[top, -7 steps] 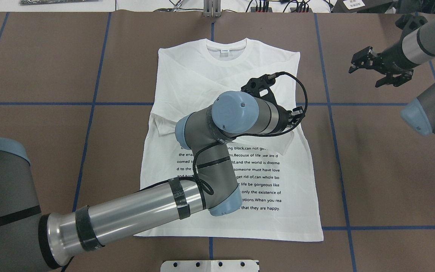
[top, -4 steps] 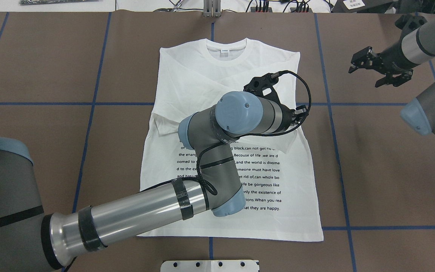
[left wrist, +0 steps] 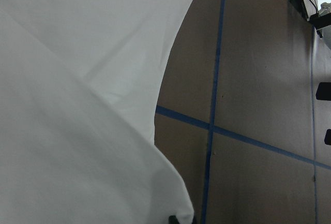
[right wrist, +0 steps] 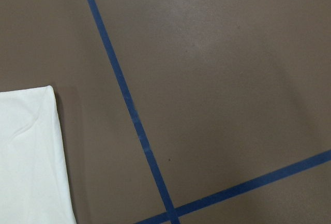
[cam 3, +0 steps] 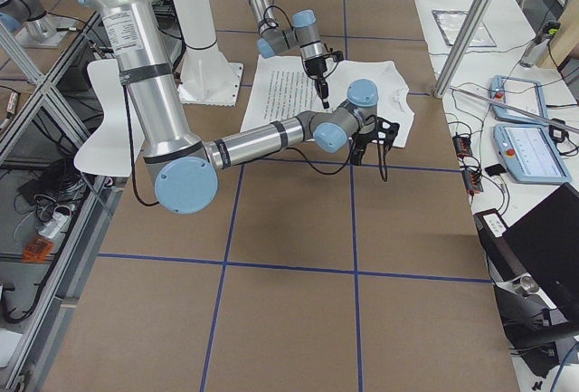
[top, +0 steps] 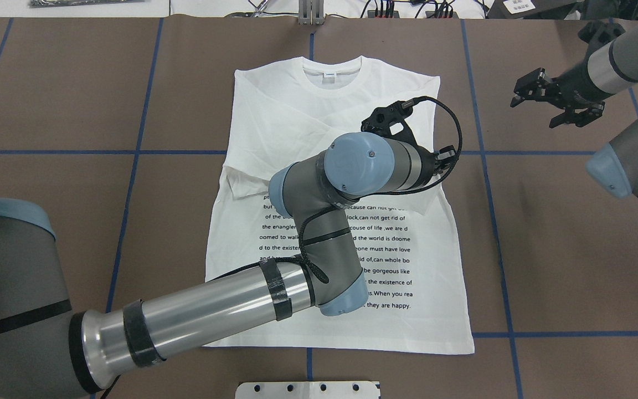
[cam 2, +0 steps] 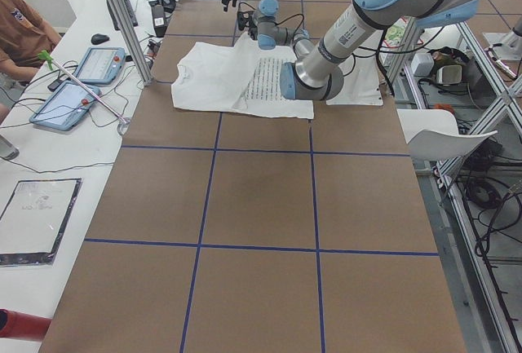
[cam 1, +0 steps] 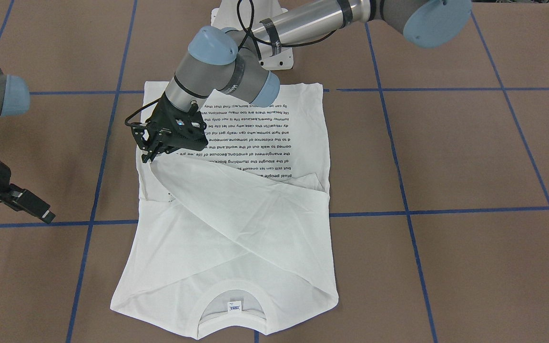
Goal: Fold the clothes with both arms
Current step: 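Release the sleeve and withdraw the left gripper while the right arm lowers toward the hem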
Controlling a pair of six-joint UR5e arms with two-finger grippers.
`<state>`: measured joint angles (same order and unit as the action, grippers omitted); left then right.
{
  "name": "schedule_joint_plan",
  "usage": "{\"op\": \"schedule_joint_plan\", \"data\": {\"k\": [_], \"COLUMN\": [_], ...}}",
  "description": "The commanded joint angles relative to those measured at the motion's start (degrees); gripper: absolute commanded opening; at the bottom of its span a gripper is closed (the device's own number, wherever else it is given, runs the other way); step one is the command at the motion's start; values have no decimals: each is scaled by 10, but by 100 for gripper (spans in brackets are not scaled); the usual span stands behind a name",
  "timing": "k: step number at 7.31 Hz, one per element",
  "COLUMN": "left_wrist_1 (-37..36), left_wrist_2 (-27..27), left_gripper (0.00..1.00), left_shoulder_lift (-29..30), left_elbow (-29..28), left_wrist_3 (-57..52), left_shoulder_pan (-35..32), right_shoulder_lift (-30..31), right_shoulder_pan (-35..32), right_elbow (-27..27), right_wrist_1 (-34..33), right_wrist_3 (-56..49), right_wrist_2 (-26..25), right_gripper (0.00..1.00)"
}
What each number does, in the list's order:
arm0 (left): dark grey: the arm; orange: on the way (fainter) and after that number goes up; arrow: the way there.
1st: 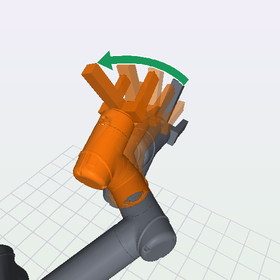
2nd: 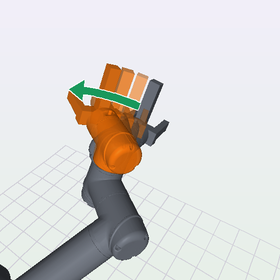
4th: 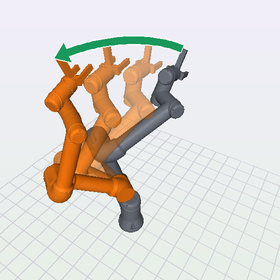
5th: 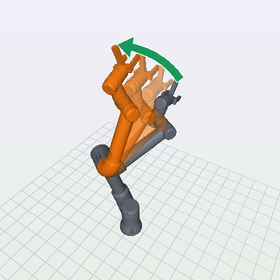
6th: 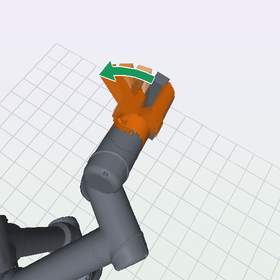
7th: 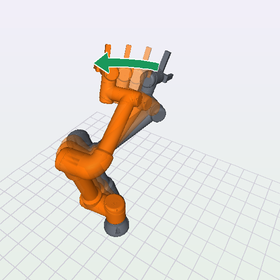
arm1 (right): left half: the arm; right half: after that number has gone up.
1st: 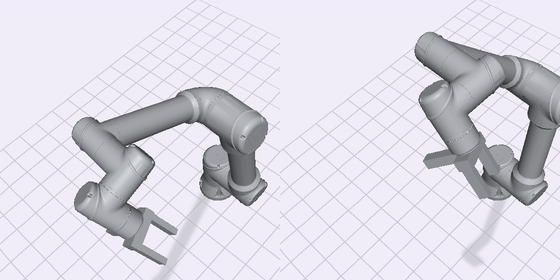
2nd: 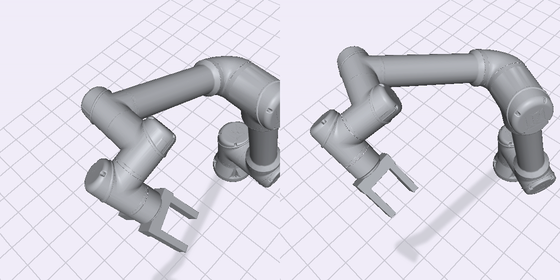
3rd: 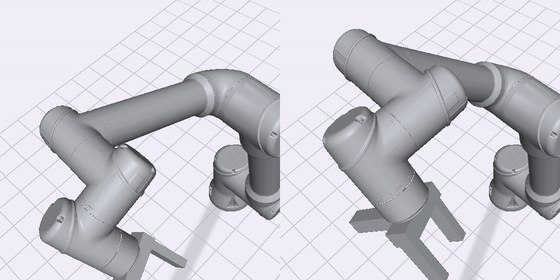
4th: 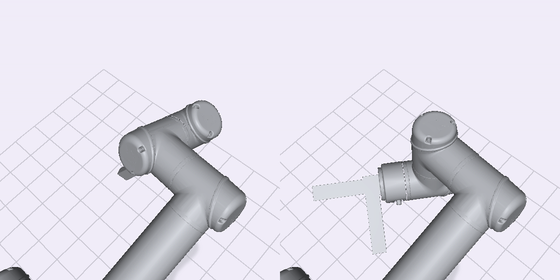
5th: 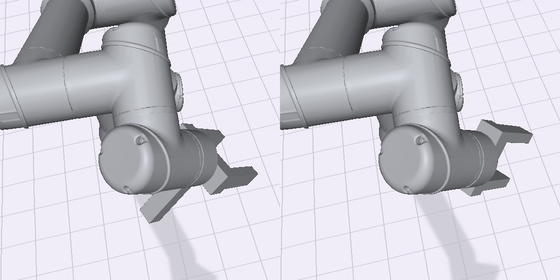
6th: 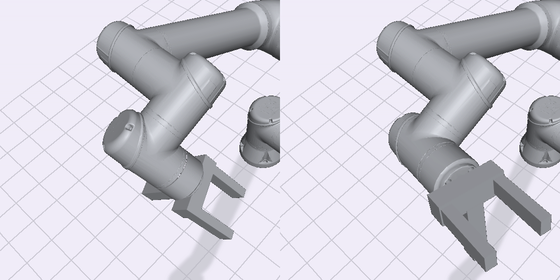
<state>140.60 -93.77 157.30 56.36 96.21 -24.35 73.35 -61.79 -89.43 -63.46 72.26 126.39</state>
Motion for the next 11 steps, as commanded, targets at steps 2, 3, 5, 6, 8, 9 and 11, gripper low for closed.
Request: {"op": "schedule_joint_plan", "data": {"k": [2,3,5,6,8,9,11], "left_wrist_1": [27,43,44,43,7,-25,-138], "left_wrist_2": [24,40,42,40,-32,-71,-76], "left_gripper": [52,63,64,64,63,63,63], "left_shoulder_lift": [20,20,20,20,1,-56,-183], "left_elbow": [-35,-47,-45,-42,-11,69,252], "left_wrist_3": [14,14,16,15,4,-28,-114], "left_shoulder_pan": [-1,-1,-6,-12,-46,-61,-71], "right_shoulder_lift": [0,0,1,4,29,48,116], "right_shoulder_pan": [0,0,4,25,119,160,254], "right_elbow": [-1,-3,-12,-32,-119,-164,-256], "right_wrist_1": [0,0,0,0,-1,-6,-10], "right_wrist_3": [2,5,13,51,169,221,335], "right_wrist_2": [0,0,-1,-5,-95,-129,-203], "right_gripper": [100,100,100,100,100,100,99]}}
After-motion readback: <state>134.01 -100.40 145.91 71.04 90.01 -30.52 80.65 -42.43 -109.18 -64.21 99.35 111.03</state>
